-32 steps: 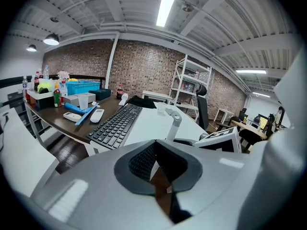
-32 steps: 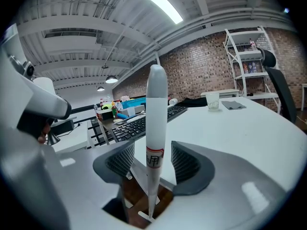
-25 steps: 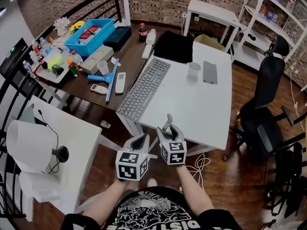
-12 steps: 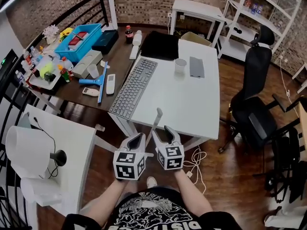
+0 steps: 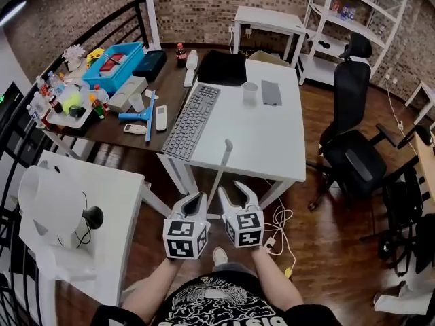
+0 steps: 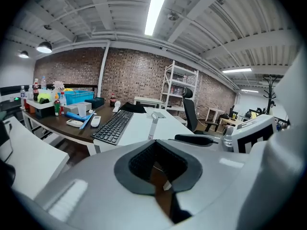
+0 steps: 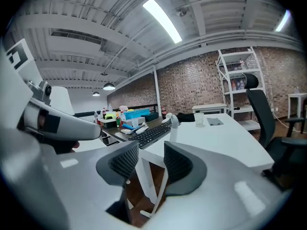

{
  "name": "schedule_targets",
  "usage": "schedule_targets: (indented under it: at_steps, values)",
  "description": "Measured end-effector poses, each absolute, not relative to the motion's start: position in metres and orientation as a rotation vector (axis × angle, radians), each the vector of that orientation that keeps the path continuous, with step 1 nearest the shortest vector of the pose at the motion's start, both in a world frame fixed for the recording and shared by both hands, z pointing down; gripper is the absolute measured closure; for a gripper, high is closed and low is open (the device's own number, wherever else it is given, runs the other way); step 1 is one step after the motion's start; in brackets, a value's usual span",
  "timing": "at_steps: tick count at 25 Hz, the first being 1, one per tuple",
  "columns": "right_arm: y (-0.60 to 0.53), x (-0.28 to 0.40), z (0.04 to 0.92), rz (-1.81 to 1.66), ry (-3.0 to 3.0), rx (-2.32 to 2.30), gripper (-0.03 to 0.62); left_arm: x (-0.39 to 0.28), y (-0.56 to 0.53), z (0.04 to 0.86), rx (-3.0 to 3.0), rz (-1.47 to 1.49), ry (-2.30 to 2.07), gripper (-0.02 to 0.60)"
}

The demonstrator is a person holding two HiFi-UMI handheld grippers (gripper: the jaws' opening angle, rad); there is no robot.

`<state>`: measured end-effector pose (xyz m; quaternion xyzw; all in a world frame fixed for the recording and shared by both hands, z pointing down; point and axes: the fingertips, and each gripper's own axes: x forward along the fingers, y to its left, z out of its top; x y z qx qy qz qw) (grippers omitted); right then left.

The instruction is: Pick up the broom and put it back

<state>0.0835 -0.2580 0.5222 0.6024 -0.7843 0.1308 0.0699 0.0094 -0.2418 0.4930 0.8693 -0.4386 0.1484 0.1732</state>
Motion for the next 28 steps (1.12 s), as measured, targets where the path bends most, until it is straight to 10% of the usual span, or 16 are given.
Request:
schedule_targets:
  at_steps: [28]
  values:
    - [-0.066,-0.002,0.444,0.232,-2.341,1.884,0.594,-0.058,-0.083,0.459,2.595,0.293,-1.192,0.577]
